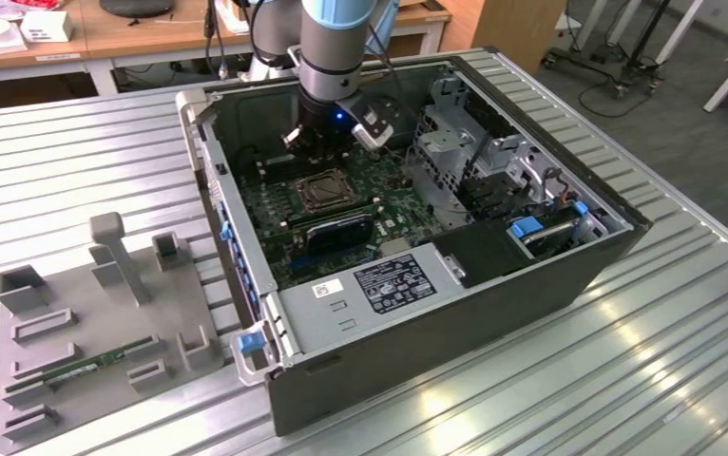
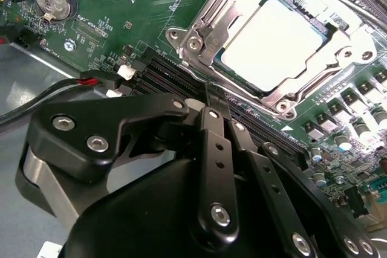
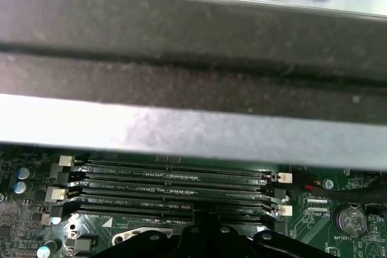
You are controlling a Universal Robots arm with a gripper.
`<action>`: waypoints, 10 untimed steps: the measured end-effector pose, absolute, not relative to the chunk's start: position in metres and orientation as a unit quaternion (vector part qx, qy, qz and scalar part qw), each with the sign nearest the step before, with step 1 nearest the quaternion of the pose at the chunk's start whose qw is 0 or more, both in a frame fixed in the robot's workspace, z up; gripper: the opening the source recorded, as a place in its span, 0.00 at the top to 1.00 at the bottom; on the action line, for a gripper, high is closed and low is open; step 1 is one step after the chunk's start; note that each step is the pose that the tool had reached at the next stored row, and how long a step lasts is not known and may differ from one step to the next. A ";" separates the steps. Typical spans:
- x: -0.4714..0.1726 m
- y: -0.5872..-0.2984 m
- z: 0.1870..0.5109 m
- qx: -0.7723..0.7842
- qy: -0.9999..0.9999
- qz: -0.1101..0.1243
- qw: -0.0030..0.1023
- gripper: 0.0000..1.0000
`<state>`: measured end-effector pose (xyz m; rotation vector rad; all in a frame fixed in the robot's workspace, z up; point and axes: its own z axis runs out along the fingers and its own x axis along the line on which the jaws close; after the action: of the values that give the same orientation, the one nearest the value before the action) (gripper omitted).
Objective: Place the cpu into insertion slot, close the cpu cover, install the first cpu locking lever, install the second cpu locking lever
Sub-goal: 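Install the first cpu locking lever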
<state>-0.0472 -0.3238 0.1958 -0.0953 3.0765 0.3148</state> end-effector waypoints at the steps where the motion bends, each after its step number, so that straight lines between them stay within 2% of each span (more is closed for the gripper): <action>1: -0.047 -0.324 0.196 -0.031 0.994 0.101 0.024 0.89; 10: -0.047 -0.324 0.196 -0.031 0.994 0.100 0.024 0.89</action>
<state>-0.0471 -0.3242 0.1956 -0.0955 3.0771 0.3097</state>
